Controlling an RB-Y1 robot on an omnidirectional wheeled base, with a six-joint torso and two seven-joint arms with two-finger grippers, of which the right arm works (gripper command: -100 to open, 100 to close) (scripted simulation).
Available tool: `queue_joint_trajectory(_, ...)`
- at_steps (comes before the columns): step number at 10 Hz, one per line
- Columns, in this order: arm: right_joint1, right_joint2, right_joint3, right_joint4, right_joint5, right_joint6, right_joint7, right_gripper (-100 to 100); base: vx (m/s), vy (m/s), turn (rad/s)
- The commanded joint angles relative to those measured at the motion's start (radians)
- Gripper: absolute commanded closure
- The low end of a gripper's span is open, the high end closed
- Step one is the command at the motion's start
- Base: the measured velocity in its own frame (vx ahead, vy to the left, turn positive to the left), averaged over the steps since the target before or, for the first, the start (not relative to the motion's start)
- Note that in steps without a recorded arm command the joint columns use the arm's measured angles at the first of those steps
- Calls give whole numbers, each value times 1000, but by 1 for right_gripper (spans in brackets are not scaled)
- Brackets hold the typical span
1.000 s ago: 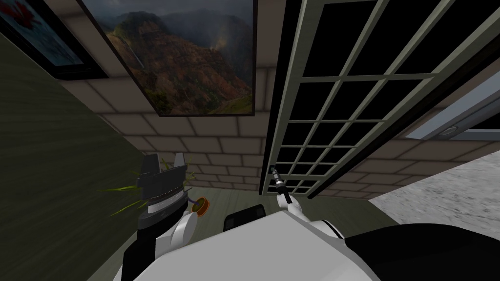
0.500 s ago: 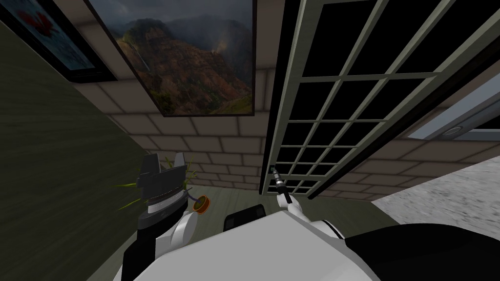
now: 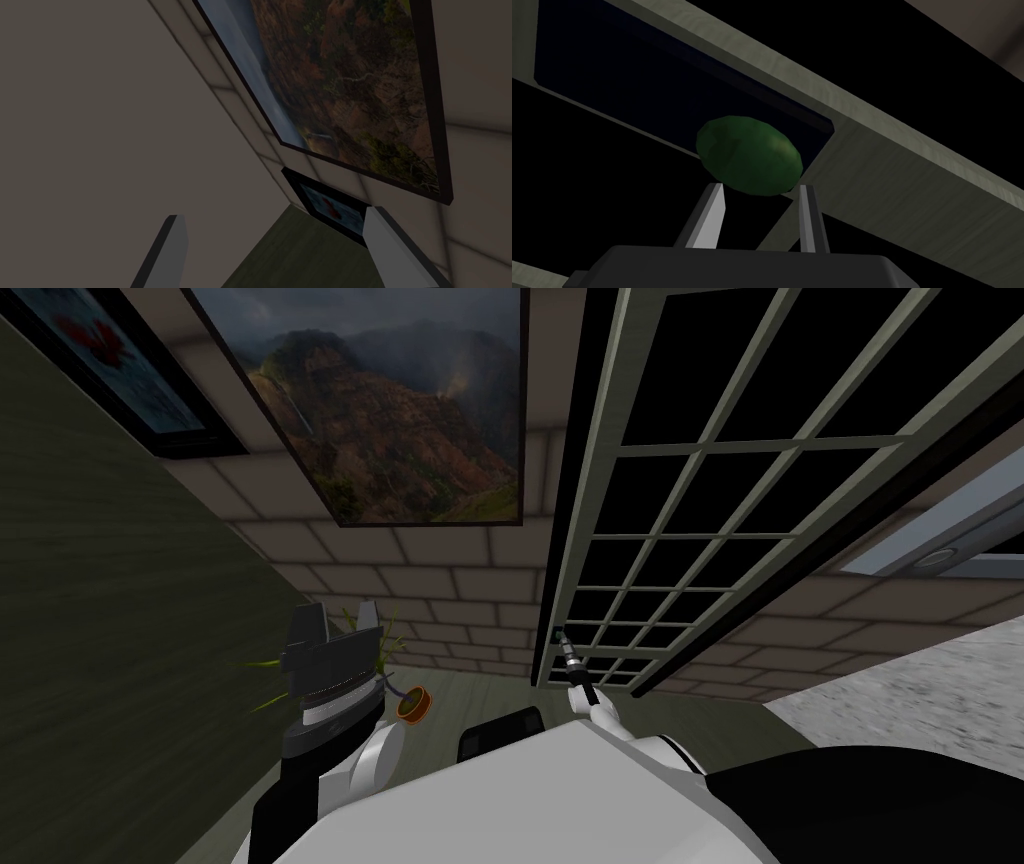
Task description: Pull the door open
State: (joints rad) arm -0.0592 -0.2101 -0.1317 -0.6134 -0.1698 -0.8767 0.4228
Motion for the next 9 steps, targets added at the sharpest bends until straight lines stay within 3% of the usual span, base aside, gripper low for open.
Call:
queue_joint_trajectory(1,-1,22,21,-2,2,11,-39,100,-31,-11,54)
queue_joint_trajectory(2,0,20,25,-2,-8,10,-73,100,-35,-19,51)
queue_joint_trajectory(4,0,20,25,-2,-8,10,-80,100,-19,-12,15)
queue_joint_trajectory(6,0,15,33,0,-29,9,-155,100,-32,-5,65)
queue_joint_trajectory(9,1,13,37,0,-40,8,-205,100,-31,-15,43)
